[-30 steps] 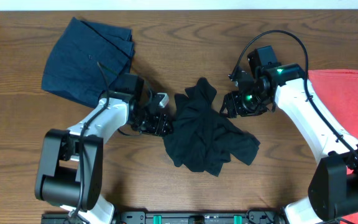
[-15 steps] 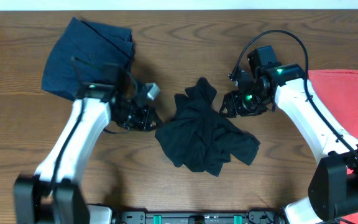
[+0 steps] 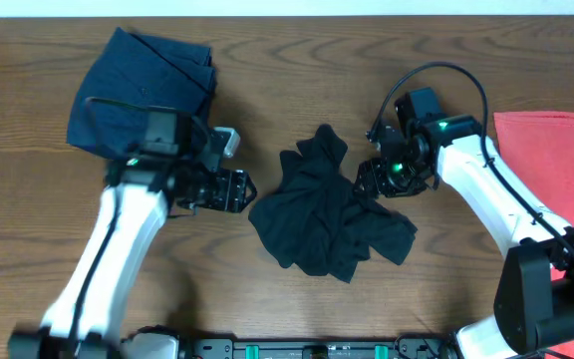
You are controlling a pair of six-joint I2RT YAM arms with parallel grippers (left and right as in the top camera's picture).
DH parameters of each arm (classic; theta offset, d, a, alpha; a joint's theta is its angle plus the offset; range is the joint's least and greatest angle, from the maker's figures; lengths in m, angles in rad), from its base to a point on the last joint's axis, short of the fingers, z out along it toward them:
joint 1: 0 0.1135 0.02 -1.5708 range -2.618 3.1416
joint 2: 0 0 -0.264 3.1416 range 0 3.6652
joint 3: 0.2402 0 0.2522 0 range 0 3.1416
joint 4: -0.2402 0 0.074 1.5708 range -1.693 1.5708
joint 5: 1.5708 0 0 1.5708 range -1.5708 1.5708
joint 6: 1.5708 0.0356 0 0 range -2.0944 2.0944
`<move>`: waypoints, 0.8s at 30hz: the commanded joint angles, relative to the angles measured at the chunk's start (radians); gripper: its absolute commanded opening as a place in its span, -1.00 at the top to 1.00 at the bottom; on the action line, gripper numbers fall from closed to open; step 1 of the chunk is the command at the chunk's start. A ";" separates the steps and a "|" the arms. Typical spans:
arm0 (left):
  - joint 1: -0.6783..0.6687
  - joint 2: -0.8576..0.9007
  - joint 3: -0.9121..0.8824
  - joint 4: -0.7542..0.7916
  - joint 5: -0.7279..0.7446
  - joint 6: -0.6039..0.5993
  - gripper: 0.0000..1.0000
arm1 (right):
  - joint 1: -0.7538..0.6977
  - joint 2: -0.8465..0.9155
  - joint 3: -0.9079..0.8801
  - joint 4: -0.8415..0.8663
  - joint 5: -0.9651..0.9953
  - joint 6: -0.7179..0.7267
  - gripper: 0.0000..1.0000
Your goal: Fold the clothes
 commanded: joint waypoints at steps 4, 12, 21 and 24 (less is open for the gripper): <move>0.002 0.268 -0.025 0.116 0.067 0.026 -0.53 | -0.006 -0.004 -0.014 0.002 -0.015 -0.006 -0.19; 0.000 0.373 -0.025 0.150 0.257 0.099 -0.39 | -0.006 -0.004 -0.014 0.006 -0.015 -0.006 -0.18; 0.001 0.369 -0.016 0.033 0.298 0.100 0.88 | -0.006 -0.004 -0.014 0.010 -0.014 -0.006 -0.18; 0.001 0.342 0.021 -0.049 0.326 0.116 0.88 | -0.006 -0.004 -0.014 0.017 -0.014 -0.006 -0.18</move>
